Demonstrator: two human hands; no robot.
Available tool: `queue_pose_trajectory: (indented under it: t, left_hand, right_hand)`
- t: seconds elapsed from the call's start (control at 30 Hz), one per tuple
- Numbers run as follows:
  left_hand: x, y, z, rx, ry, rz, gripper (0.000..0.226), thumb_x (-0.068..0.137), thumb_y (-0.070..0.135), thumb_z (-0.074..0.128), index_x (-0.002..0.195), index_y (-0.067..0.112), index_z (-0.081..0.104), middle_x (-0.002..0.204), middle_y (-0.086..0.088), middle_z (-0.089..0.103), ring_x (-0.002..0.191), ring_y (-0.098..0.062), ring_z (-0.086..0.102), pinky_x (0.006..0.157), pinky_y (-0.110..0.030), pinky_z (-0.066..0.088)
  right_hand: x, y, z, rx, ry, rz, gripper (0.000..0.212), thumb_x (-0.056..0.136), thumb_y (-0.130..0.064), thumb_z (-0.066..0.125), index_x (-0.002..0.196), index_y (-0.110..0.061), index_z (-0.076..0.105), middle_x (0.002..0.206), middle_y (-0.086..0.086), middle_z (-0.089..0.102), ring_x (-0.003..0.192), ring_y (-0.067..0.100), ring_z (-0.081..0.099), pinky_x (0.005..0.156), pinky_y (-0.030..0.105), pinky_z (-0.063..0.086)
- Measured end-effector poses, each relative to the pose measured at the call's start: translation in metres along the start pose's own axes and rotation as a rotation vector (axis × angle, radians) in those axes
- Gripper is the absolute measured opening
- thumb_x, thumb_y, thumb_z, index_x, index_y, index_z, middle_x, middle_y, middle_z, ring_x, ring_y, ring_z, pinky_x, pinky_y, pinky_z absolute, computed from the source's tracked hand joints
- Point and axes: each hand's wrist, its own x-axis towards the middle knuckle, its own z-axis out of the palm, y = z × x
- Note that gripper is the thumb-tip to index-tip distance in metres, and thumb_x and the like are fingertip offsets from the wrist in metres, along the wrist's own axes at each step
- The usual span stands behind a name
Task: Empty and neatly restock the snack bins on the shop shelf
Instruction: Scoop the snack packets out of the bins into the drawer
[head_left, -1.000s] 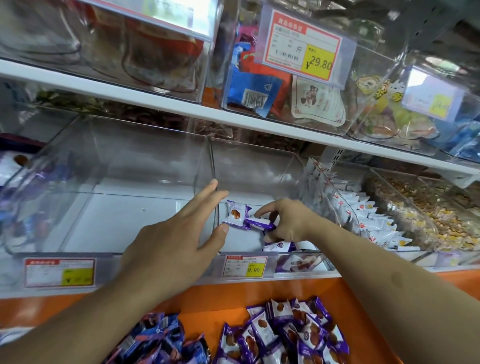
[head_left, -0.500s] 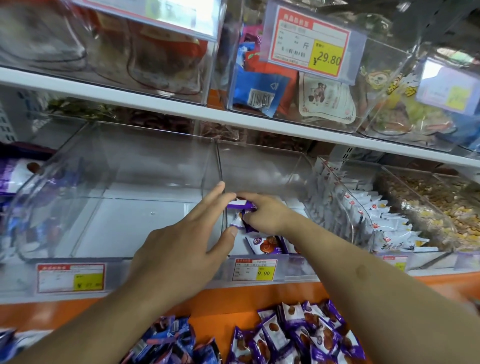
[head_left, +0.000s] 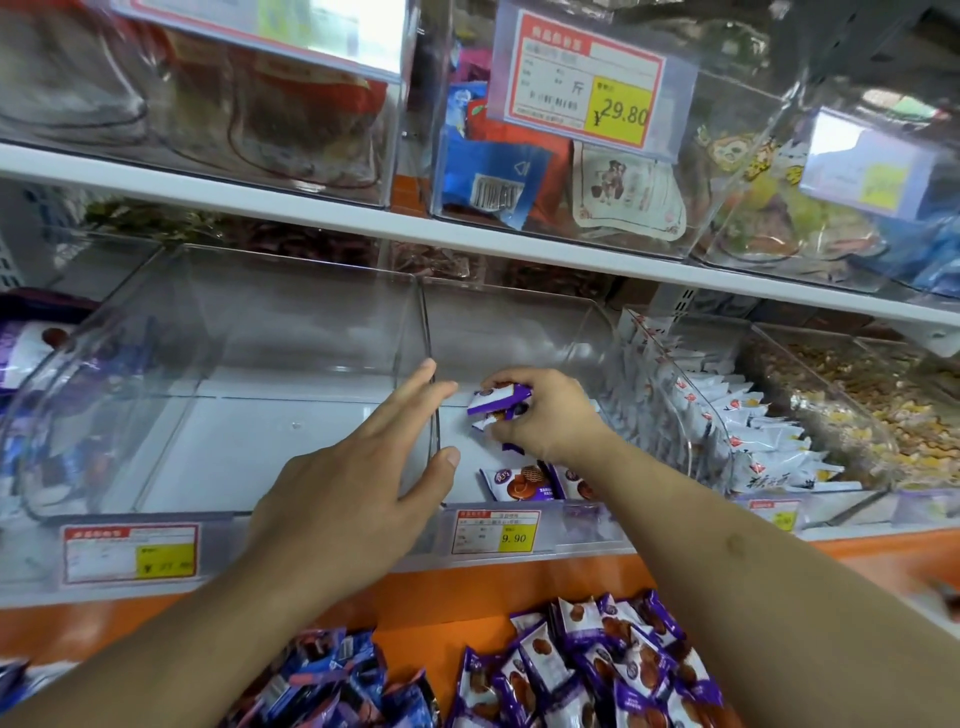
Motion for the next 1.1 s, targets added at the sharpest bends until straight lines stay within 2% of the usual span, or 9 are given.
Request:
queue_pose_trajectory:
  t: [0.13, 0.33, 0.43, 0.6, 0.7, 0.8, 0.87, 0.97, 1.1]
  left_hand:
    - [0.000, 0.000, 0.000, 0.002, -0.001, -0.005, 0.064, 0.099, 0.072, 0.026, 0.157, 0.056, 0.003, 0.158, 0.045, -0.023, 0.077, 0.006, 0.067, 0.070, -0.028, 0.059]
    - [-0.001, 0.002, -0.003, 0.006, 0.004, -0.006, 0.062, 0.099, 0.072, 0.028, 0.156, 0.058, 0.006, 0.158, 0.047, -0.019, 0.074, 0.007, 0.065, 0.065, -0.027, 0.055]
    - [-0.001, 0.005, -0.005, 0.000, 0.008, -0.008, 0.059, 0.100, 0.069, 0.031, 0.155, 0.058, 0.012, 0.159, 0.046, -0.013, 0.076, 0.006, 0.064, 0.072, -0.038, 0.058]
    - [-0.003, 0.008, -0.005, -0.014, -0.008, -0.012, 0.057, 0.099, 0.070, 0.031, 0.152, 0.061, 0.012, 0.161, 0.045, -0.007, 0.089, -0.003, 0.067, 0.083, -0.049, 0.057]
    - [-0.003, 0.009, -0.003, -0.025, -0.014, -0.023, 0.057, 0.099, 0.070, 0.031, 0.152, 0.062, 0.014, 0.160, 0.047, -0.004, 0.091, -0.002, 0.067, 0.086, -0.051, 0.055]
    - [-0.002, 0.011, -0.003, -0.024, -0.010, -0.030, 0.057, 0.098, 0.069, 0.033, 0.152, 0.061, 0.015, 0.158, 0.049, -0.004, 0.090, 0.000, 0.066, 0.084, -0.049, 0.056]
    - [-0.002, 0.010, -0.004, -0.022, -0.011, -0.032, 0.057, 0.099, 0.068, 0.033, 0.152, 0.061, 0.015, 0.158, 0.050, -0.005, 0.089, 0.001, 0.066, 0.082, -0.048, 0.057]
    - [-0.002, 0.010, -0.004, -0.016, -0.018, -0.035, 0.059, 0.099, 0.069, 0.032, 0.153, 0.061, 0.013, 0.158, 0.049, -0.008, 0.090, 0.003, 0.065, 0.078, -0.045, 0.058]
    - [-0.001, 0.010, -0.004, -0.016, -0.020, -0.029, 0.061, 0.098, 0.070, 0.031, 0.154, 0.060, 0.010, 0.157, 0.050, -0.012, 0.089, 0.006, 0.064, 0.074, -0.043, 0.060]
  right_hand:
    - [-0.037, -0.022, -0.049, 0.194, 0.172, -0.059, 0.050, 0.075, -0.021, 0.093, 0.120, -0.030, 0.075, 0.107, -0.016, 0.077, 0.095, 0.000, 0.073, 0.090, 0.025, 0.060]
    - [-0.172, -0.046, -0.093, 0.362, 0.134, -0.082, 0.054, 0.074, -0.010, 0.093, 0.119, -0.032, 0.075, 0.107, -0.013, 0.077, 0.092, 0.003, 0.074, 0.080, 0.011, 0.053]
    - [-0.219, -0.013, -0.075, 0.310, 0.098, 0.002, 0.055, 0.073, -0.015, 0.094, 0.120, -0.038, 0.074, 0.119, -0.019, 0.073, 0.103, -0.005, 0.070, 0.088, 0.006, 0.046]
    - [-0.256, 0.092, -0.019, 0.142, 0.032, 0.216, 0.057, 0.076, -0.030, 0.094, 0.124, -0.048, 0.068, 0.128, -0.022, 0.065, 0.117, -0.008, 0.060, 0.103, 0.023, 0.048]
    - [-0.255, 0.140, -0.002, -0.022, -0.082, 0.355, 0.074, 0.075, -0.045, 0.092, 0.135, -0.060, 0.053, 0.148, -0.009, 0.050, 0.141, 0.009, 0.047, 0.117, 0.024, 0.037]
    - [-0.244, 0.155, -0.003, -0.071, -0.230, 0.451, 0.098, 0.074, -0.053, 0.090, 0.155, -0.056, 0.034, 0.172, 0.002, 0.016, 0.159, 0.019, 0.018, 0.123, 0.032, 0.030]
    - [-0.232, 0.139, -0.014, -0.109, -0.209, 0.366, 0.085, 0.080, -0.048, 0.085, 0.153, -0.050, 0.042, 0.168, -0.004, 0.026, 0.157, 0.015, 0.024, 0.121, 0.029, 0.035]
    - [-0.215, 0.088, -0.041, -0.045, -0.088, 0.153, 0.035, 0.090, -0.031, 0.077, 0.123, -0.042, 0.072, 0.123, -0.019, 0.070, 0.120, 0.004, 0.064, 0.102, 0.018, 0.047]
    - [-0.182, 0.009, -0.080, 0.217, 0.101, -0.067, 0.019, 0.098, -0.017, 0.072, 0.106, -0.032, 0.079, 0.100, -0.013, 0.076, 0.096, 0.009, 0.072, 0.079, 0.022, 0.057]
